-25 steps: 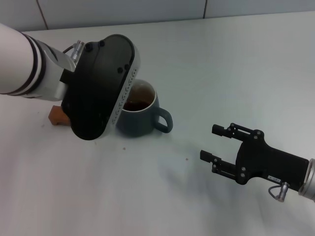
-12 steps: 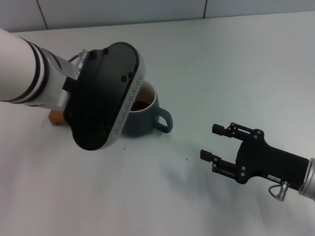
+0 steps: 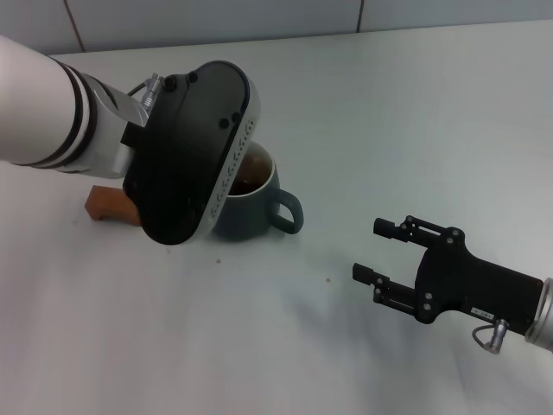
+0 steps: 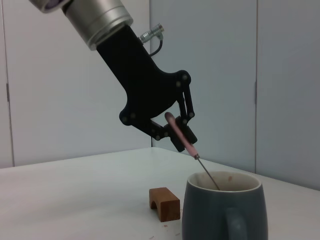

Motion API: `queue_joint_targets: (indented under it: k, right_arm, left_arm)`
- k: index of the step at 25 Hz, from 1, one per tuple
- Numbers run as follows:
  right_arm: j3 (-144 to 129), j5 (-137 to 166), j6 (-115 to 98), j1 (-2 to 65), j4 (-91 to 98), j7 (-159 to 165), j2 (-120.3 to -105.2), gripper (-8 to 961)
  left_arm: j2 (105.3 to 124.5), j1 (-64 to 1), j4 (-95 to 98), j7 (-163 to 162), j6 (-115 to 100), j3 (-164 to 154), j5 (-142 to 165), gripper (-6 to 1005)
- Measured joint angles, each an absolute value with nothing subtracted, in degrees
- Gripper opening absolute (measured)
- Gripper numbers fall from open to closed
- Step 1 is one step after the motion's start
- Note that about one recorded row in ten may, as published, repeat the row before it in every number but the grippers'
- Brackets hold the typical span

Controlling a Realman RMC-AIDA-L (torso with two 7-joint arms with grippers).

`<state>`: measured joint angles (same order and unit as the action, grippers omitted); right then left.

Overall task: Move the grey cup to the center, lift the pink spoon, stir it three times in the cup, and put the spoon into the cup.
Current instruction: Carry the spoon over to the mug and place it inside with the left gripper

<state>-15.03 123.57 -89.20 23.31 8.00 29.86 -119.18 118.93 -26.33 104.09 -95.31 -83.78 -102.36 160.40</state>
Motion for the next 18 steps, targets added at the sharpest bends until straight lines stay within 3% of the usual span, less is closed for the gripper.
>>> queue_joint_targets:
  k: [18]
  right_arm:
    - [-15.1, 123.6, -89.2, 23.4, 8.0, 29.9, -119.18, 667]
  left_arm:
    - [118.82, -26.4, 106.1, -96.9, -88.2, -101.8, 160.1, 157]
